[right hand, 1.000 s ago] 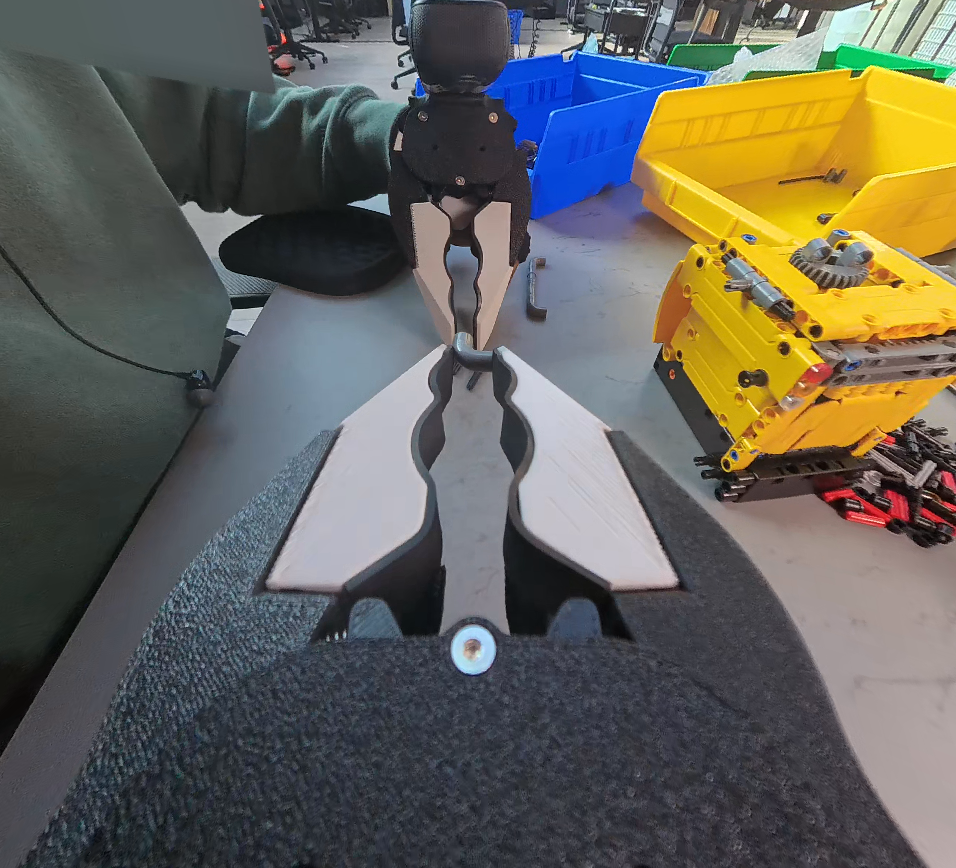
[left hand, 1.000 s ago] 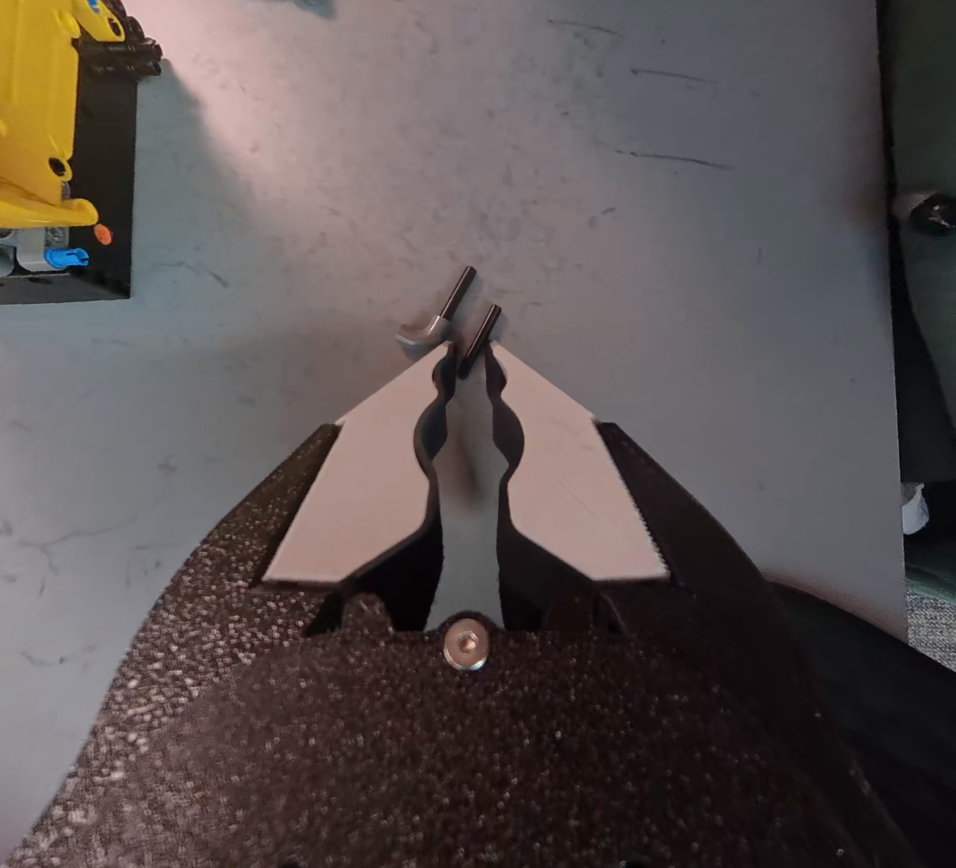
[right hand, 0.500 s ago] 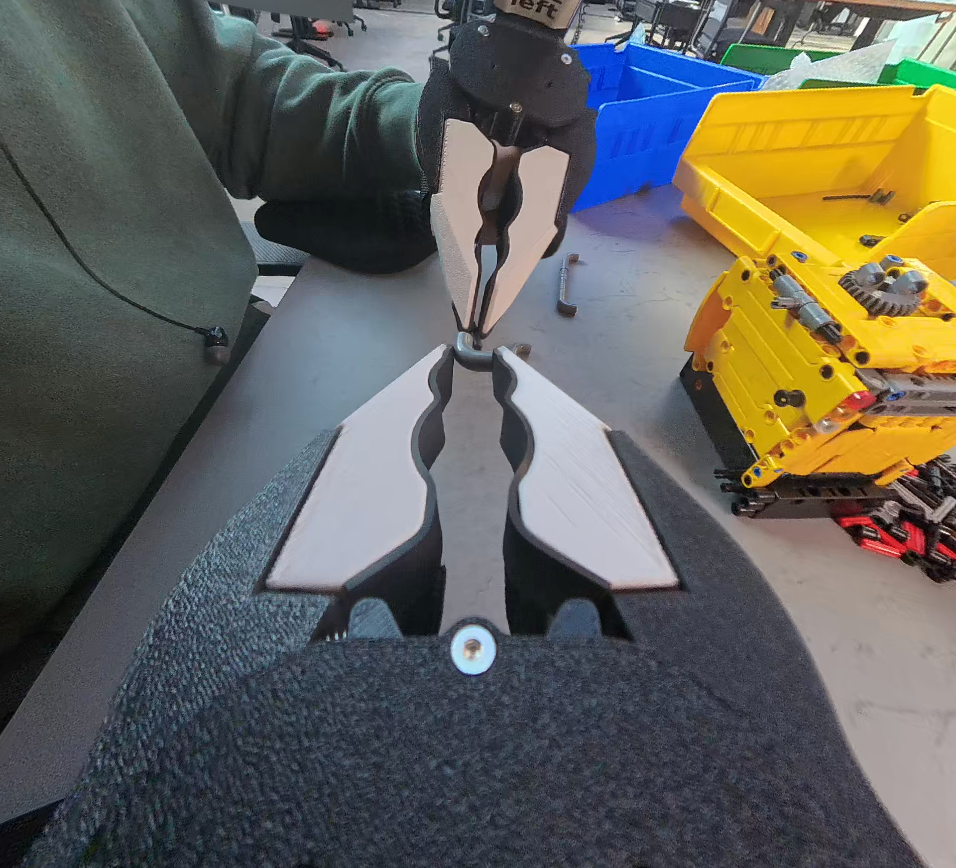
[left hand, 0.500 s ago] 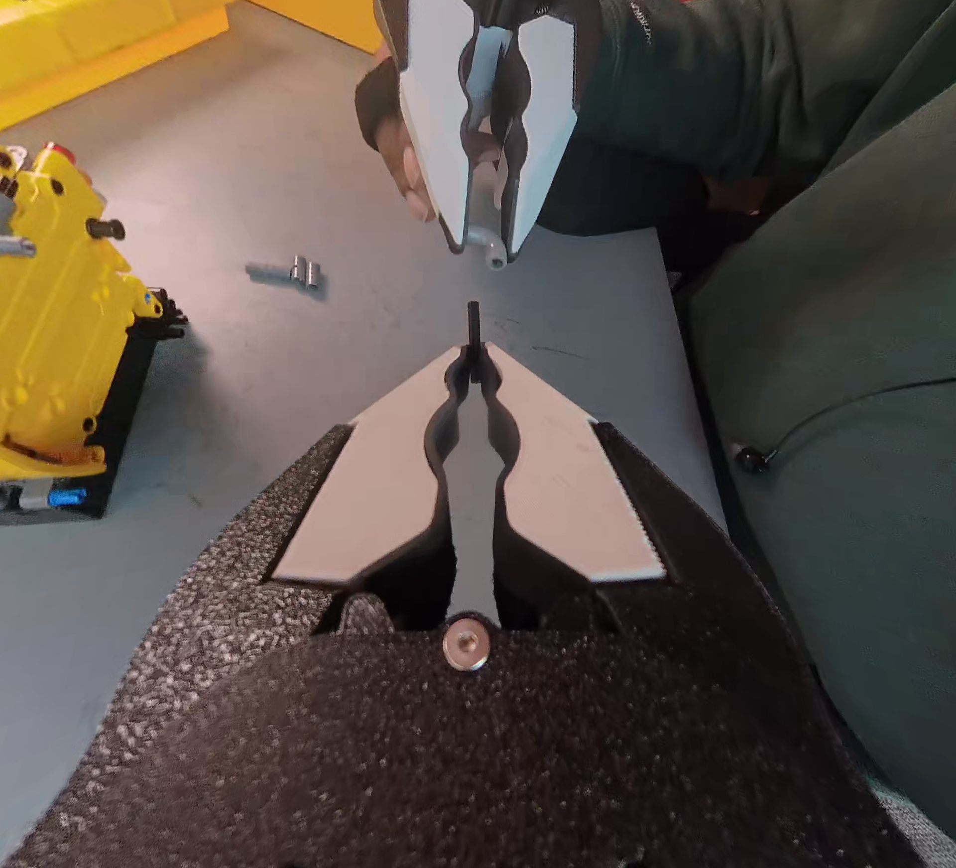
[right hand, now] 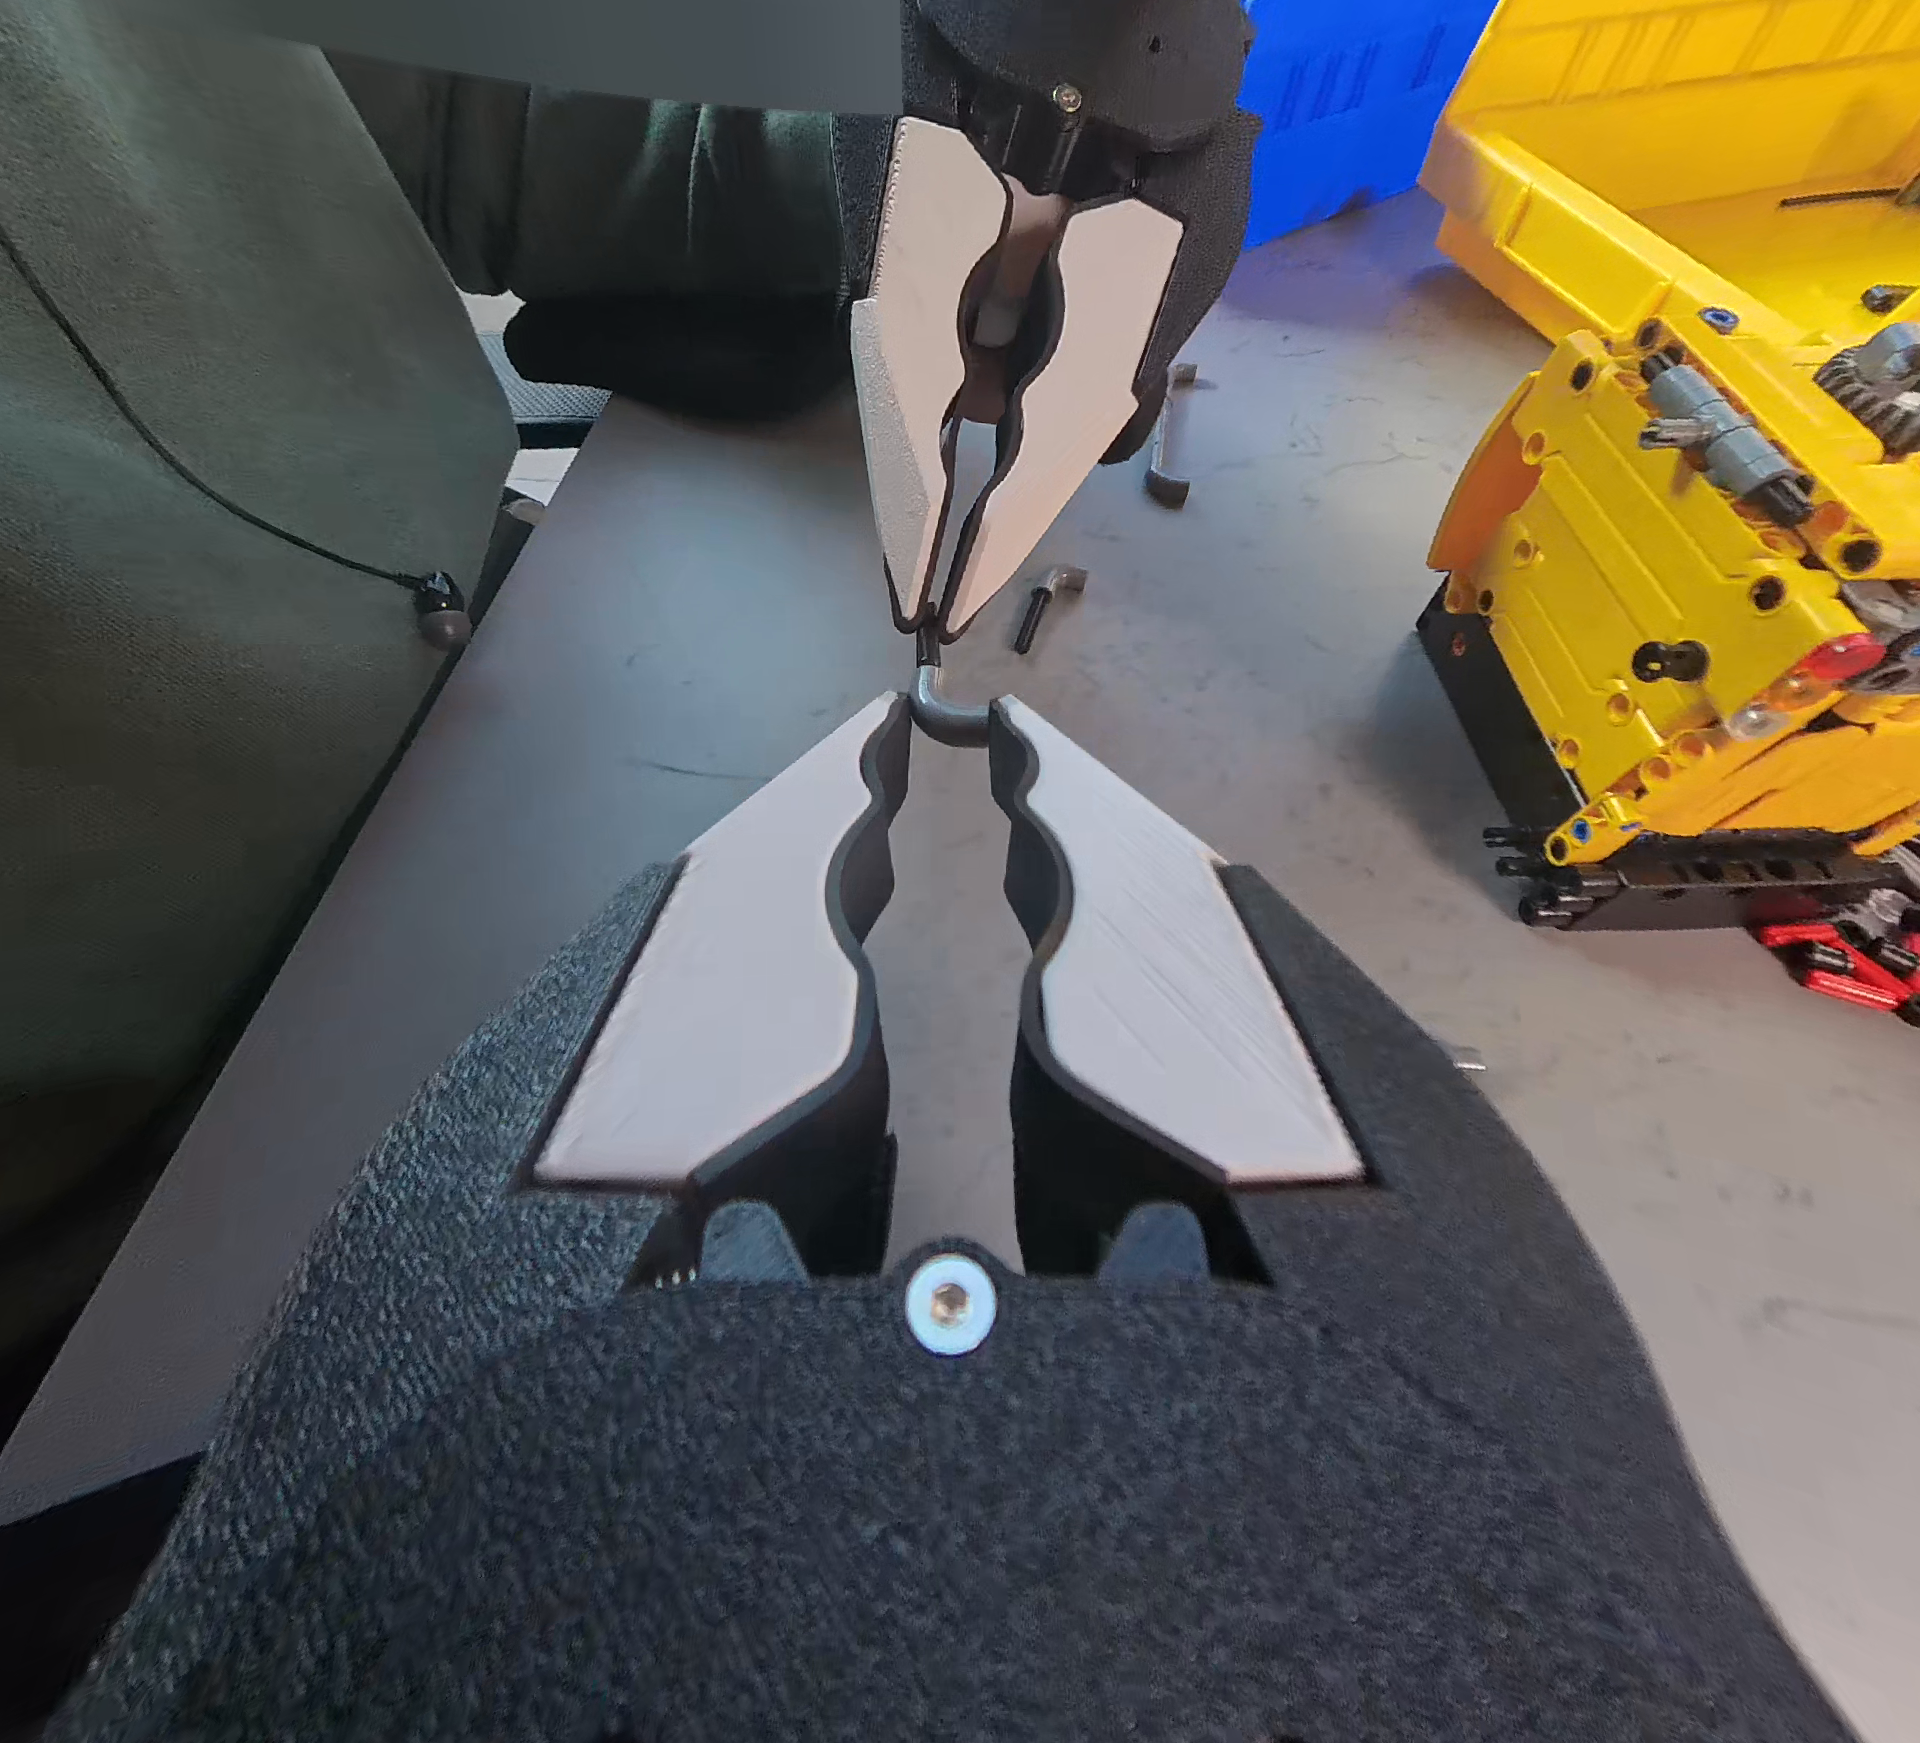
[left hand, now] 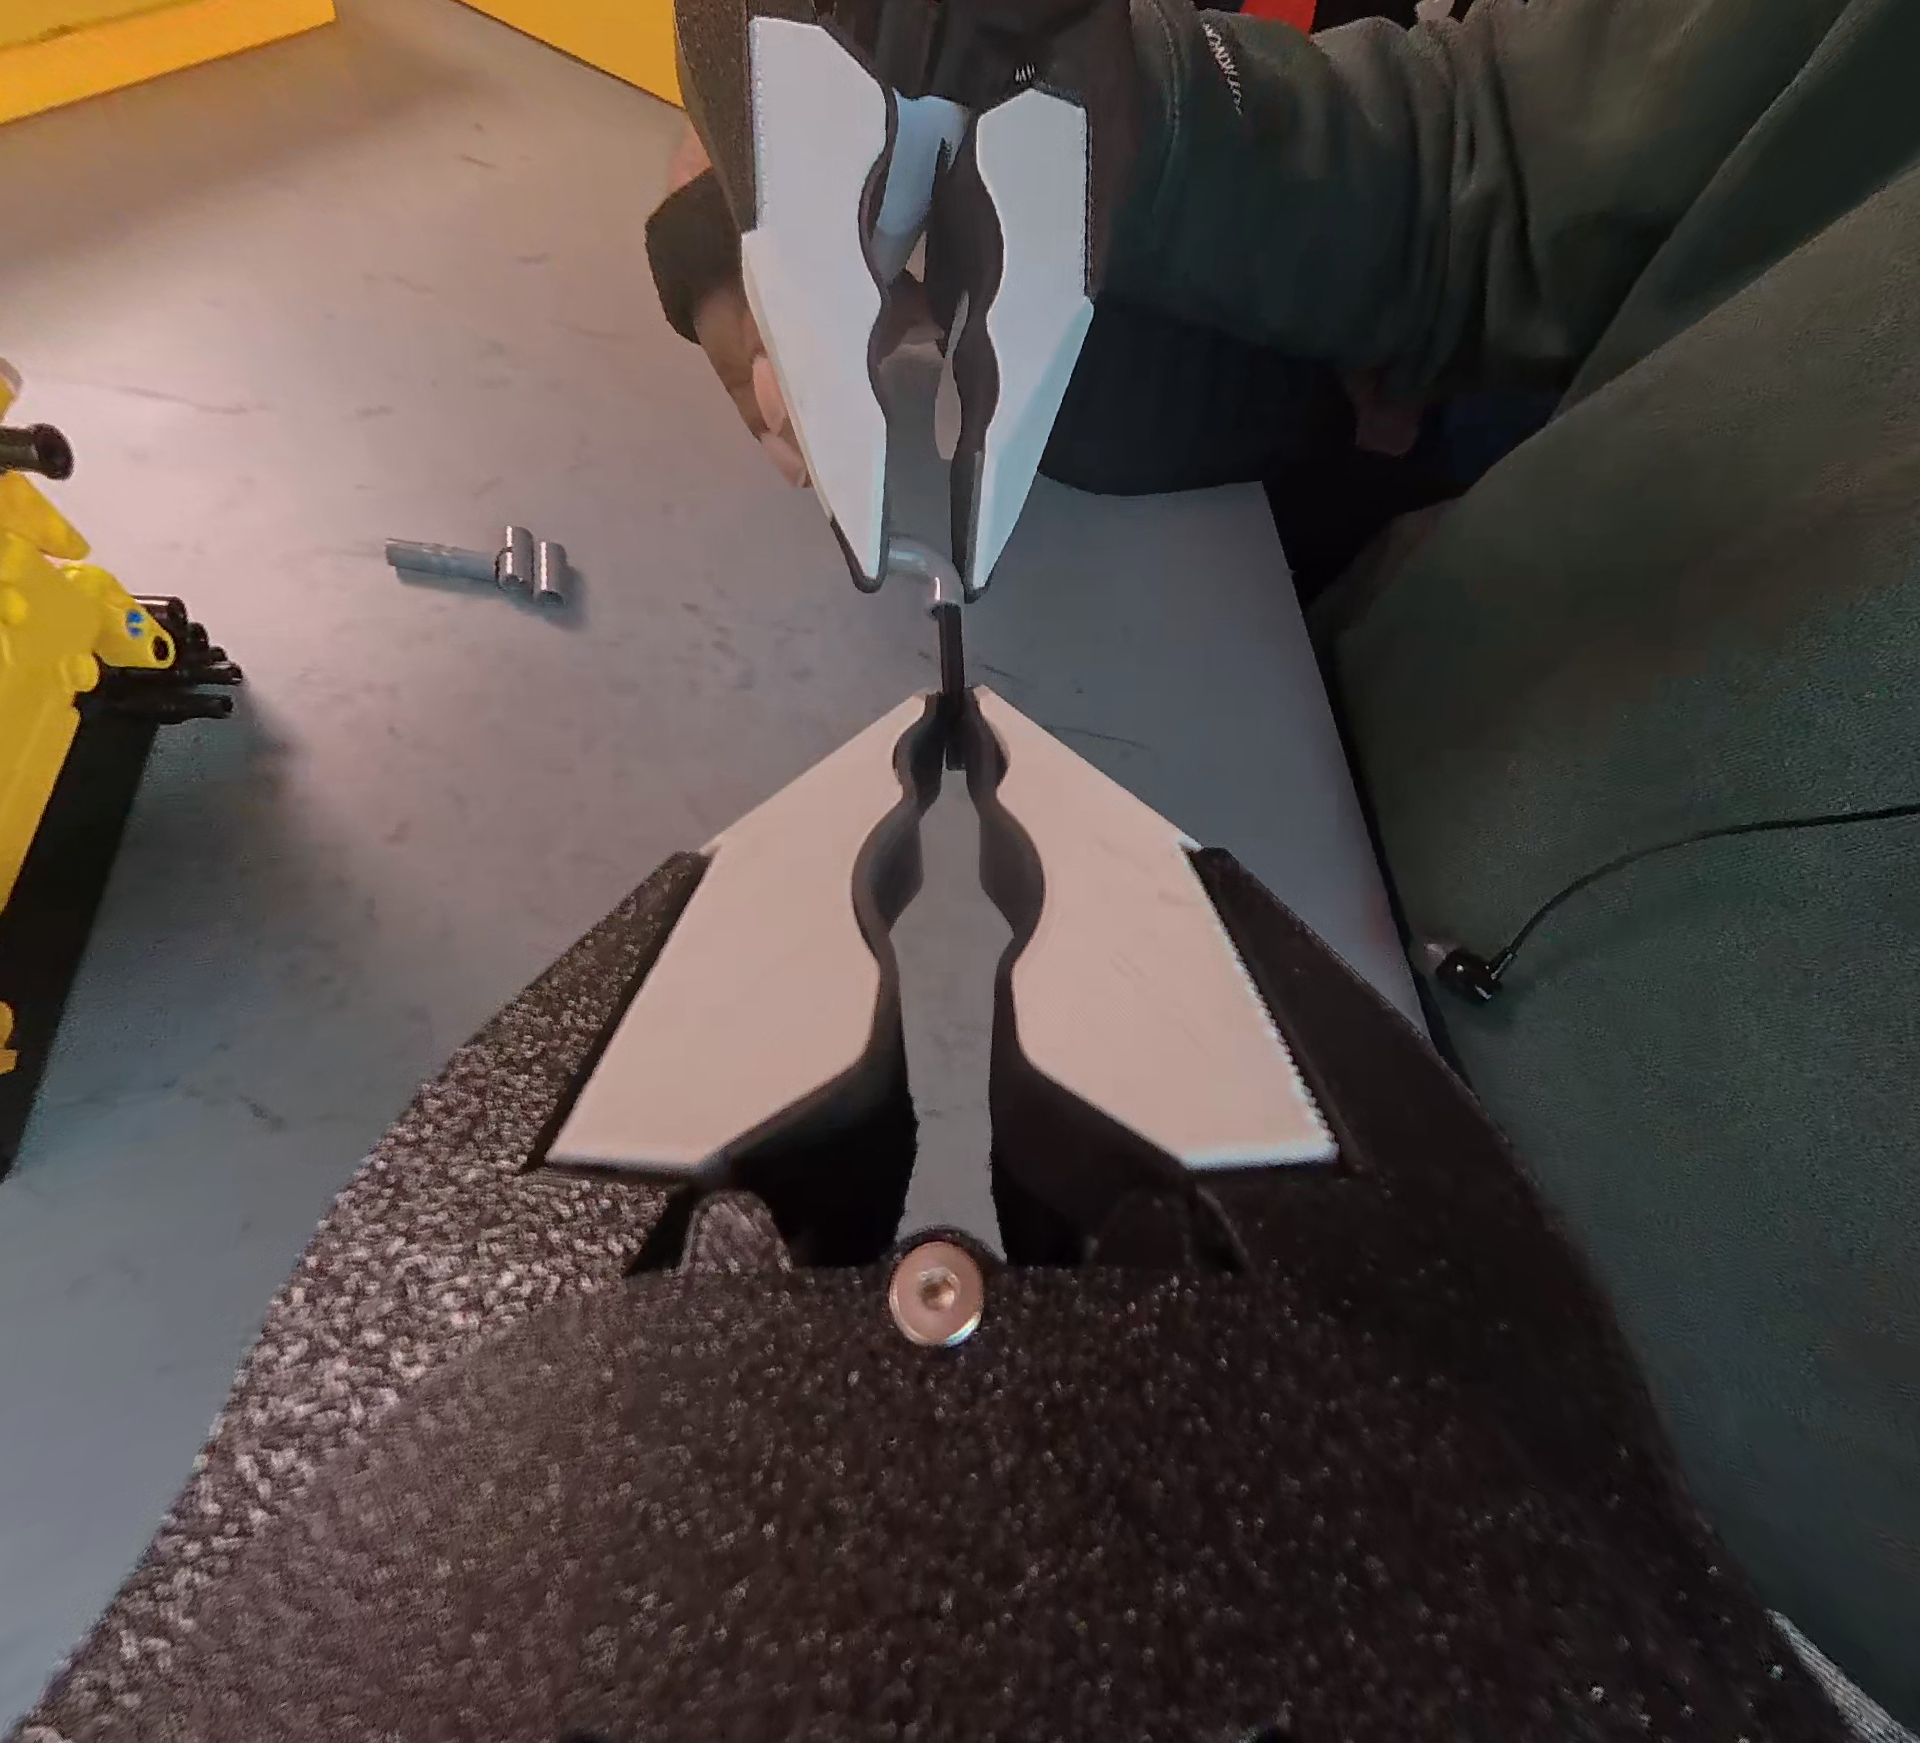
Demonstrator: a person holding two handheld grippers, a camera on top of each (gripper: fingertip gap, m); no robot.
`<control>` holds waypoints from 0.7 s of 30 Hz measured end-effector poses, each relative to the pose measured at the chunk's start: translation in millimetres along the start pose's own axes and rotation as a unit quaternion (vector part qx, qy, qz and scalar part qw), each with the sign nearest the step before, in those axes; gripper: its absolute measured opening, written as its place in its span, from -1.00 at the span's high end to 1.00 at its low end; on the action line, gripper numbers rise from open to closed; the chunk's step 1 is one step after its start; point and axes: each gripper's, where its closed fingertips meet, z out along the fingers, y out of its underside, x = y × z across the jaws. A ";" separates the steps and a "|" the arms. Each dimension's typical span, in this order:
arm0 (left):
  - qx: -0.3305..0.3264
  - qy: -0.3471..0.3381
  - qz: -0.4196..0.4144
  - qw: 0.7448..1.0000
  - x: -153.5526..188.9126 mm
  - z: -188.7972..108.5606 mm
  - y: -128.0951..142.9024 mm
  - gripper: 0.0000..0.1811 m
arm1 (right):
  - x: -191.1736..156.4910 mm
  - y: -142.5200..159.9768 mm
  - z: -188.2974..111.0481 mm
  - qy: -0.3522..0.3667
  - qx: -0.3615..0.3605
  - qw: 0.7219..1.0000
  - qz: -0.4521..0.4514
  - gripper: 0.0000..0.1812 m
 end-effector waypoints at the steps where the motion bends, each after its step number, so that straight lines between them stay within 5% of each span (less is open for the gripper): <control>1: -0.001 0.004 -0.003 1.000 0.7 0.3 1.2 0.98 | -1.2 1.2 0.8 -0.004 -0.004 1.000 0.001 0.84; 11: -0.059 0.037 -0.052 0.996 8.8 10.6 24.3 0.98 | -15.2 20.0 14.5 -0.031 -0.066 0.997 -0.020 0.84; 21: -0.025 0.113 -0.164 0.980 15.0 12.1 23.7 0.99 | -19.9 19.4 15.5 -0.026 -0.074 0.996 -0.051 0.84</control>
